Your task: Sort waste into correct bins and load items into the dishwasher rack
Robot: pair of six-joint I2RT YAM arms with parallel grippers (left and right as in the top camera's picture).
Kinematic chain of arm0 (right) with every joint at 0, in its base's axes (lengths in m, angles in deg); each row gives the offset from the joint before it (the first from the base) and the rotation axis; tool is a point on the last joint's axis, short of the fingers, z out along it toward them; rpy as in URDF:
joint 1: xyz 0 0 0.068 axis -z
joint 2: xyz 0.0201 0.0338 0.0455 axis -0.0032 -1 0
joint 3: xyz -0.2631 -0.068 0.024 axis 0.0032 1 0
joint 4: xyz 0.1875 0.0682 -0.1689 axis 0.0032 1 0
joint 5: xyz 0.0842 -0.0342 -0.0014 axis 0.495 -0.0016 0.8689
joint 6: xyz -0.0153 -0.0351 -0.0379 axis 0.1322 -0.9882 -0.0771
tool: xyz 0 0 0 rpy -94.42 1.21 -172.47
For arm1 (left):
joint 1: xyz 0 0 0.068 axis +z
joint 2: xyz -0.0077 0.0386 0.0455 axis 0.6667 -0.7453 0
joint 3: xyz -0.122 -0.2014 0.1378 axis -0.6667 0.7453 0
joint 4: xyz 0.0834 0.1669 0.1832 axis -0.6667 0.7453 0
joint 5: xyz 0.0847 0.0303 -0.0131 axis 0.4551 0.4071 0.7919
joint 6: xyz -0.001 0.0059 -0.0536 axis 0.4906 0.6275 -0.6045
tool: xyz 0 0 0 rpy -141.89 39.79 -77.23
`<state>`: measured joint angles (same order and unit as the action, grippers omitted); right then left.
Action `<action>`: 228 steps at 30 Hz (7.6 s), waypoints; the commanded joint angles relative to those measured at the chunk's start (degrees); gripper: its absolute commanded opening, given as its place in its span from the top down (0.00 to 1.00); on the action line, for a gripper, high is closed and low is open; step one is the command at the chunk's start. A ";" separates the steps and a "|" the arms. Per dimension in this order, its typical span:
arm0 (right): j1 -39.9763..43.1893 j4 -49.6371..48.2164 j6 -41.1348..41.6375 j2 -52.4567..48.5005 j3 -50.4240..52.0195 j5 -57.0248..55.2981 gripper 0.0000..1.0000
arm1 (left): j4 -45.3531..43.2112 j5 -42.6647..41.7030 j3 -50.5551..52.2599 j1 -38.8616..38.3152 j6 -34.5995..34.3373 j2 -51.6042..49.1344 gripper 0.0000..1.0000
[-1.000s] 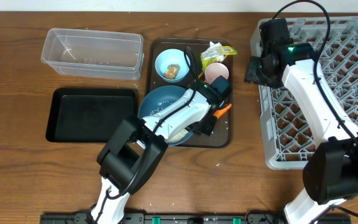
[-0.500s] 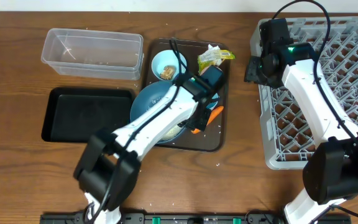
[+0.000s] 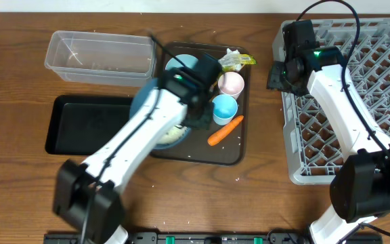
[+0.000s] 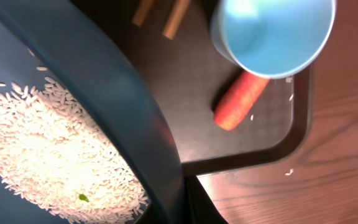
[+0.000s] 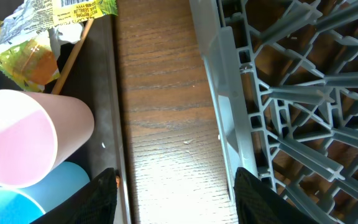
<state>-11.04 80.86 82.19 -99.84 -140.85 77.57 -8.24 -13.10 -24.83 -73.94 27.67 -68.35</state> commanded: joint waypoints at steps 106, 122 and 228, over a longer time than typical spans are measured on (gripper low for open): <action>0.28 0.11 -2.10 0.70 0.81 -1.29 0.43 | 31.52 -82.62 2.43 68.91 48.04 -2.62 0.94; 0.28 -0.11 -2.05 0.70 0.81 -1.22 0.42 | 31.58 -76.32 0.76 64.30 52.68 -0.24 0.94; 0.28 1.09 -3.54 0.68 0.81 -2.80 0.36 | -18.43 0.00 -18.08 7.93 25.05 -34.86 0.81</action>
<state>-11.04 82.10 79.52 -99.84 -140.41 75.96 -27.02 -13.12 -42.60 -66.02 52.98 -102.29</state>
